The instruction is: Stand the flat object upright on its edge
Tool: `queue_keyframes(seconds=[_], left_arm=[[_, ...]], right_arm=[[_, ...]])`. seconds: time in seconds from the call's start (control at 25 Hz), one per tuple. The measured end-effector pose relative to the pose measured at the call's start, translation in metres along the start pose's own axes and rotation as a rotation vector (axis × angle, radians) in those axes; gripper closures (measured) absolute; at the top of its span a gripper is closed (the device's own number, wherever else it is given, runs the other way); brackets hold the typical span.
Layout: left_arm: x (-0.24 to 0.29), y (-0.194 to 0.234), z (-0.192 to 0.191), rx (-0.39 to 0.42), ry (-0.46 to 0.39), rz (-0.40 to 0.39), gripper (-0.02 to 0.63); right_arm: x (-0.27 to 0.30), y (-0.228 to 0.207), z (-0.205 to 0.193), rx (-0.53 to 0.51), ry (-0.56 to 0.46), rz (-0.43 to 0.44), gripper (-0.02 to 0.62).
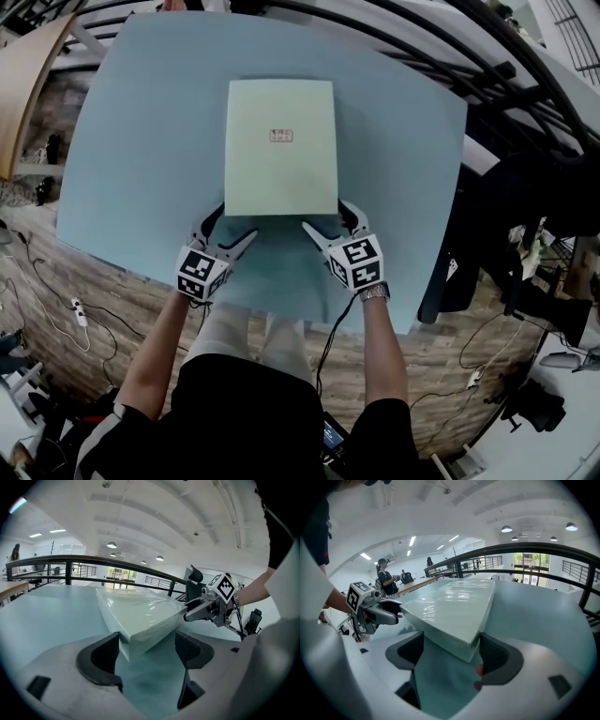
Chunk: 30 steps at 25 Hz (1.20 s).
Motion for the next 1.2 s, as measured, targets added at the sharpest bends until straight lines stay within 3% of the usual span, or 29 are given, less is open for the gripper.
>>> queue_keyframes(seconds=[0.72, 1.2], left_arm=[[-0.002, -0.062, 0.007, 0.063, 0.001, -0.075, 0.248], [-0.005, -0.086, 0.020, 0.071, -0.027, -0.067, 0.247]], right_arm=[[-0.069, 0.003, -0.044, 0.075, -0.036, -0.085, 0.247], [-0.102, 0.007, -0.050, 0.115, -0.079, -0.105, 0.247]])
Point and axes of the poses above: the fingertips, and each gripper's own axes: x forward along the fingers, y to its left, z out of its top, the point moved 2 cm from there along -x, backward along the fingers, and after that the axes turned 4 degrees about x, right-handed, at the moved point
